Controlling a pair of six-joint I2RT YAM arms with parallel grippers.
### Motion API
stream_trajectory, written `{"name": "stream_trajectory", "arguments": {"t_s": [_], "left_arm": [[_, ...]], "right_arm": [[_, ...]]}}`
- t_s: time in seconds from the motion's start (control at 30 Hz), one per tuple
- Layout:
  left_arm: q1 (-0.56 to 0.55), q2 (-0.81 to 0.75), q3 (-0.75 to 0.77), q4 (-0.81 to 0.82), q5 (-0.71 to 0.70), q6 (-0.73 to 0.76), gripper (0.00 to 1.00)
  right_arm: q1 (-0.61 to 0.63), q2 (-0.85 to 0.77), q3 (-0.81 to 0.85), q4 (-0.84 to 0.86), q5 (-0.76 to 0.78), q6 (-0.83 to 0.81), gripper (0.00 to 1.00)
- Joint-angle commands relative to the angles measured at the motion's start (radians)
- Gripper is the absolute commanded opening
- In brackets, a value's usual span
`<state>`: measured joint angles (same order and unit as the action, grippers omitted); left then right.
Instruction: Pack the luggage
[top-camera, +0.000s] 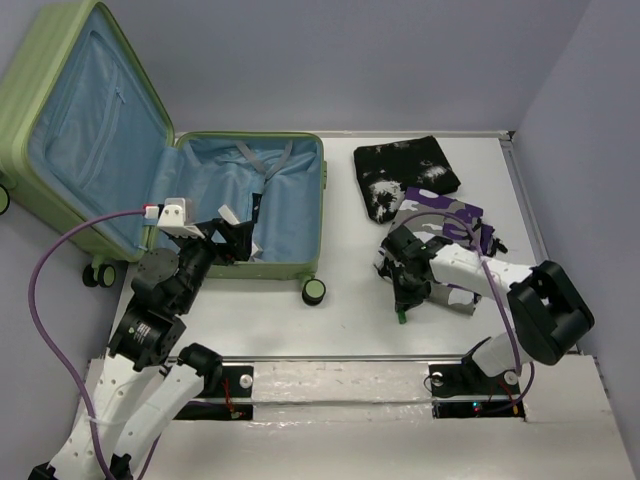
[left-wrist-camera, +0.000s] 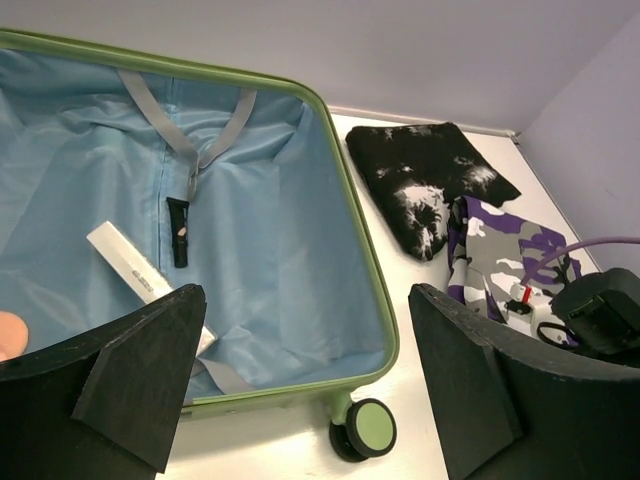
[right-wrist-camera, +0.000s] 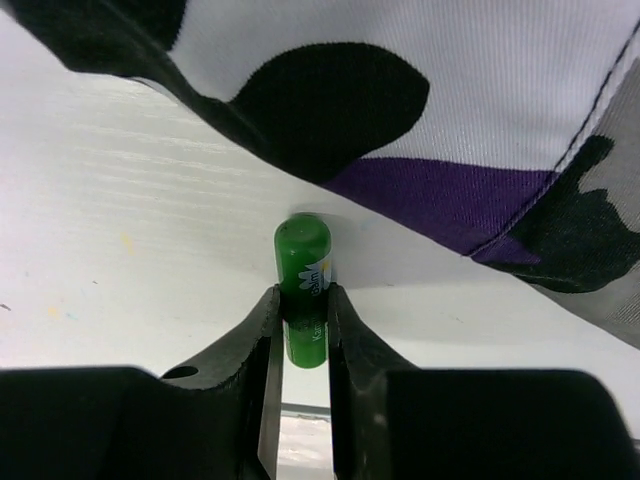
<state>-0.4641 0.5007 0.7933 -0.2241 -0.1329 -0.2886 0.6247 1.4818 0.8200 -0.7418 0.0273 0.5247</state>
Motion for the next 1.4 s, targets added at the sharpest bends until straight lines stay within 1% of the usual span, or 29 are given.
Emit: {"name": "stream_trajectory", "arguments": {"t_s": [0.0,0.1,0.13,0.23,0.27,0.37,0.4,0.43,0.53,0.57,0.6,0.63,0.7,0.73,0.8,0.83,0.87,0.9,0.97,1.0,1.03,1.07,1.1,1.13,1.17,1.23,1.27,1.33,1.37], "left_arm": [[-0.002,-0.011,-0.006,0.048,-0.004,0.023,0.95],[0.001,-0.004,-0.008,0.051,0.013,0.025,0.97],[0.002,-0.001,-0.008,0.052,0.018,0.025,0.98],[0.005,0.012,-0.008,0.057,0.041,0.025,0.99],[0.007,0.019,-0.008,0.060,0.047,0.025,0.99],[0.008,0.032,-0.011,0.063,0.044,0.020,0.99],[0.010,0.033,-0.012,0.063,0.044,0.014,0.99],[0.010,0.036,-0.014,0.065,0.044,0.009,0.99],[0.010,0.058,-0.012,0.065,0.055,-0.012,0.99],[0.010,0.064,-0.009,0.066,0.061,-0.030,0.99],[0.010,0.077,-0.006,0.072,0.082,-0.038,0.99],[0.010,0.087,0.004,0.075,0.096,-0.052,0.99],[0.010,0.113,0.023,0.077,0.128,-0.067,0.99],[0.010,0.120,0.027,0.078,0.168,-0.076,0.99],[0.010,0.146,0.034,0.091,0.232,-0.110,0.99],[0.010,0.157,0.032,0.098,0.258,-0.122,0.99],[0.008,0.185,0.030,0.118,0.312,-0.148,0.99],[0.004,0.200,0.021,0.133,0.337,-0.164,0.99],[-0.019,0.251,0.011,0.184,0.378,-0.191,0.99],[-0.075,0.272,0.007,0.198,0.369,-0.217,0.99],[-0.118,0.295,0.010,0.210,0.351,-0.224,0.99],[-0.172,0.352,0.018,0.216,0.278,-0.227,0.99],[-0.283,0.383,0.044,0.218,0.229,-0.228,0.99],[-0.333,0.419,0.058,0.216,0.195,-0.228,0.99],[-0.369,0.500,0.093,0.216,0.149,-0.227,0.99],[-0.438,0.582,0.124,0.218,0.107,-0.233,0.99],[-0.450,0.663,0.139,0.241,0.092,-0.233,0.99],[-0.472,0.746,0.194,0.244,0.087,-0.231,0.99],[-0.493,0.787,0.216,0.246,0.081,-0.225,0.99]], "right_arm": [[0.035,-0.084,0.011,0.064,-0.006,0.031,0.07],[0.061,-0.179,0.068,0.070,-0.026,0.041,0.07],[0.061,-0.193,0.092,0.079,-0.068,0.043,0.07],[0.070,-0.181,0.217,0.166,-0.148,0.023,0.07],[0.070,-0.161,0.290,0.223,-0.164,0.014,0.07],[0.070,-0.033,0.416,0.307,-0.220,0.000,0.07],[0.081,0.006,0.501,0.371,-0.240,0.000,0.07],[0.081,0.077,0.543,0.402,-0.272,0.017,0.07],[0.092,0.185,0.661,0.521,-0.320,0.044,0.07],[0.092,0.258,0.735,0.539,-0.326,0.075,0.15],[0.092,0.296,0.772,0.548,-0.334,0.083,0.28],[0.092,0.329,0.836,0.547,-0.334,0.093,0.54],[0.092,0.360,0.860,0.545,-0.333,0.097,0.67],[0.092,0.353,0.857,0.547,-0.301,0.089,0.72],[0.060,0.290,0.799,0.555,-0.265,0.090,0.72],[0.041,0.258,0.762,0.562,-0.257,0.098,0.72],[0.018,0.220,0.672,0.571,-0.238,0.101,0.71],[-0.034,0.133,0.622,0.582,-0.222,0.104,0.70],[-0.097,0.028,0.514,0.591,-0.170,0.113,0.67],[-0.130,-0.027,0.404,0.594,-0.150,0.116,0.67],[-0.167,-0.143,0.348,0.595,-0.130,0.116,0.66],[-0.231,-0.203,0.297,0.595,-0.081,0.110,0.66],[-0.267,-0.262,0.204,0.591,-0.067,0.106,0.66],[-0.299,-0.317,0.167,0.587,-0.058,0.094,0.66],[-0.357,-0.409,0.138,0.555,-0.034,0.087,0.68],[-0.408,-0.478,0.088,0.527,0.006,0.075,0.72],[-0.446,-0.532,0.047,0.507,0.019,0.063,0.76],[-0.473,-0.569,0.013,0.492,0.019,0.049,0.78],[-0.483,-0.583,-0.011,0.484,0.029,0.044,0.82]]}}
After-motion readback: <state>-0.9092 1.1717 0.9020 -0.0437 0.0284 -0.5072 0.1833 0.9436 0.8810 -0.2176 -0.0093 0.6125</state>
